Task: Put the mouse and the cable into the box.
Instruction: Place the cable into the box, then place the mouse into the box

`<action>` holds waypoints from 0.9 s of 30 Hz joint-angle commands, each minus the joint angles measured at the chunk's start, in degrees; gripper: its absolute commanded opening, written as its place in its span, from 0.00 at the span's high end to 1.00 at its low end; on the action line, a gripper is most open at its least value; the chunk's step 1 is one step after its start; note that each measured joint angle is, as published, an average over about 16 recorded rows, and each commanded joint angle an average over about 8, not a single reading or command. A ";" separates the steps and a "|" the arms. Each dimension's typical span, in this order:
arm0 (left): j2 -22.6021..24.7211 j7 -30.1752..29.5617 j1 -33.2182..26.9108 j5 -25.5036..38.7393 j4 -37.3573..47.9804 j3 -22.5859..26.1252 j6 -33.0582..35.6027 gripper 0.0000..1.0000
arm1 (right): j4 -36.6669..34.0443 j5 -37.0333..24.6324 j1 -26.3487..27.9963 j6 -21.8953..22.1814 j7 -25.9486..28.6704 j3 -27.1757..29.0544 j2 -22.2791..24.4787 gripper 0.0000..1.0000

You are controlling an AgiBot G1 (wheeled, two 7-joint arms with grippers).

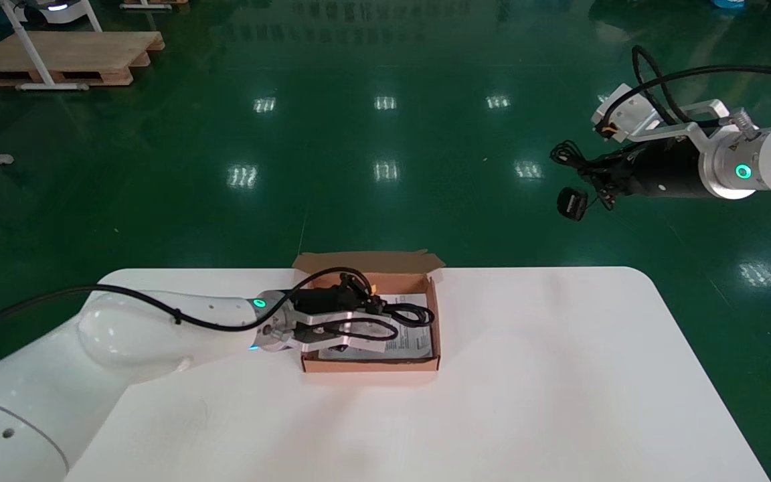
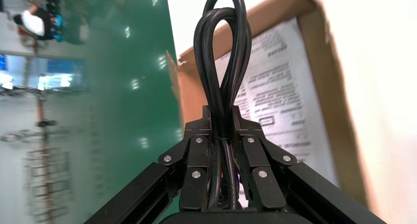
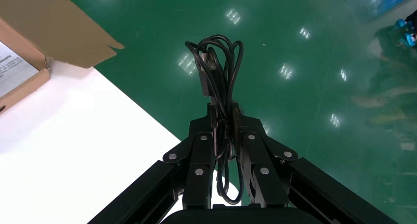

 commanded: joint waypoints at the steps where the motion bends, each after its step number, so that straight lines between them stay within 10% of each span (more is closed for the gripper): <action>1: 0.06 1.69 1.36 -0.15 -1.64 2.52 -3.04 1.00 | 0.00 0.00 0.00 0.00 0.00 0.00 0.00 1.00; 5: 0.02 1.20 1.39 -2.72 -1.31 5.74 -5.40 0.97 | 0.00 0.00 0.00 0.00 0.00 0.00 0.00 1.00; 13: 0.02 -1.60 1.48 -8.47 -0.51 8.11 -6.08 0.01 | -0.06 0.05 -0.01 0.00 -0.06 0.01 0.01 1.00; 27: -0.04 -1.29 1.38 -7.80 -0.54 7.85 -5.98 0.00 | -0.04 0.03 -0.02 0.01 -0.02 0.01 0.01 1.00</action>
